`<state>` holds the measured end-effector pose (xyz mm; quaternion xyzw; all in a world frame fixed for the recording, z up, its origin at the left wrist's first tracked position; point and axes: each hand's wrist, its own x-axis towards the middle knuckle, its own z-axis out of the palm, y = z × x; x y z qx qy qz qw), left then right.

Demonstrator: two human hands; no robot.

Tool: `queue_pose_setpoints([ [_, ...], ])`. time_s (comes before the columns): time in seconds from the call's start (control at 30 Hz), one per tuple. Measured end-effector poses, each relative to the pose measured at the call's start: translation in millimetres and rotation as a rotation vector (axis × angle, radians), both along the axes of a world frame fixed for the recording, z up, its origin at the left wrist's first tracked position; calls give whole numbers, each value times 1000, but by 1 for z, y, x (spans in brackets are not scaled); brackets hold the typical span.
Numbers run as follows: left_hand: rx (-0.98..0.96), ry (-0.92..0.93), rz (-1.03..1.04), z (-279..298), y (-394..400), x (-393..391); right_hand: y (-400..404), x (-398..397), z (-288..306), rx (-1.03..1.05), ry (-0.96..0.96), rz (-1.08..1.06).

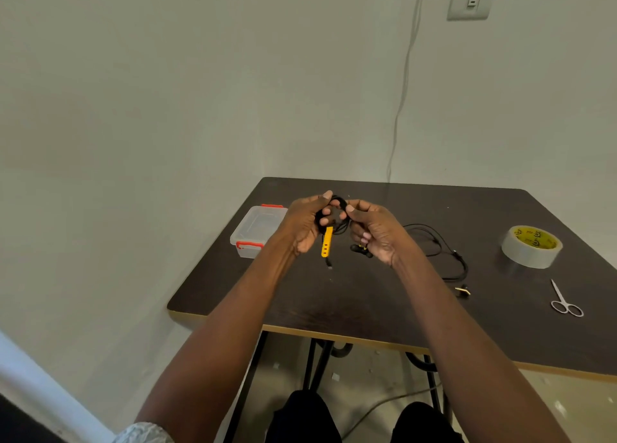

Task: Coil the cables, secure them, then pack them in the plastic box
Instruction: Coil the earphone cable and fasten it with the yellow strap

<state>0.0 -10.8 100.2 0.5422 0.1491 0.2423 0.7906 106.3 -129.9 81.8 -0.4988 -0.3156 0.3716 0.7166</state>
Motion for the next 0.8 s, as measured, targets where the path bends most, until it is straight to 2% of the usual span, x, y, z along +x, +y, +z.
queue_pose_setpoints([
  [0.1, 5, 31, 19, -1, -1, 2, -4, 0, 0, -46, -82, 62],
  [0.23, -18, 110, -59, 5, 8, -3, -14, 7, 3, -111, -188, 72],
  [0.37, 0, 115, -107, 10, 11, -5, -19, 16, 8, -210, -518, -15],
  [0.43, 23, 109, -121, 13, 10, -5, -17, 17, 12, -231, -603, -14],
  [0.6, 127, 100, -147, 25, 6, -9, -16, 16, 17, -14, -255, 219],
  [0.7, 164, 132, -176, 30, 8, -12, -18, 17, 19, -63, -264, 258],
  [0.8, 165, 179, -178, 35, 11, -17, -22, 17, 26, -157, -371, 220],
])
